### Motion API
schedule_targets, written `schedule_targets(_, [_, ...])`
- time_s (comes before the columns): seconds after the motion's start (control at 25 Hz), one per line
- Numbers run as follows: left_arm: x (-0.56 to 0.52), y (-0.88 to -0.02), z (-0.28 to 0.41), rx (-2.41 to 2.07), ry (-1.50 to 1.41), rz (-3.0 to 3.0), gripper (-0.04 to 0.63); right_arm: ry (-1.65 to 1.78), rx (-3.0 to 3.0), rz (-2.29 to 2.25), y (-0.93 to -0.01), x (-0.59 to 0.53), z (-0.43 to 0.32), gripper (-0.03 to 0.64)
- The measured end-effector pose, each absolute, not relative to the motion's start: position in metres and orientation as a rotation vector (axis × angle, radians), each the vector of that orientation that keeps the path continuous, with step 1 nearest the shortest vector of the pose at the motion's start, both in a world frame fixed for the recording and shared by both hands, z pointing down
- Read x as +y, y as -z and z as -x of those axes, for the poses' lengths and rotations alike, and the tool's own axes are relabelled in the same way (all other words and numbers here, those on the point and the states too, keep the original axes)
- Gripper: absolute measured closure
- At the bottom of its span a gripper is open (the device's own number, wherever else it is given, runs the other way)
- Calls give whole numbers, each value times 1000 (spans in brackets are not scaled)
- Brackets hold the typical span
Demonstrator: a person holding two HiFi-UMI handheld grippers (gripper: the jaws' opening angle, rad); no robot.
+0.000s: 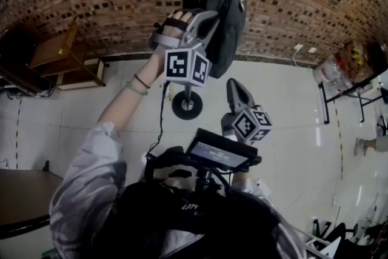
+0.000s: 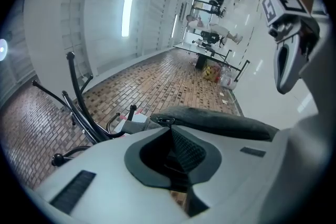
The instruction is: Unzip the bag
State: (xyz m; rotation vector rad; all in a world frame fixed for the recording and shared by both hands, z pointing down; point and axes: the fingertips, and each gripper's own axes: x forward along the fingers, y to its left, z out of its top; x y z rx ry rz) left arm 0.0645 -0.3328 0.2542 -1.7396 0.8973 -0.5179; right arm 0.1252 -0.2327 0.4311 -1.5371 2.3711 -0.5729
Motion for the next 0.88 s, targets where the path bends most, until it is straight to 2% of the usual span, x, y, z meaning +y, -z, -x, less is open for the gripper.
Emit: schedule_targets(0.88, [-319, -280, -56, 864, 639, 1758, 580, 606, 2435, 1480, -436, -227, -107, 617])
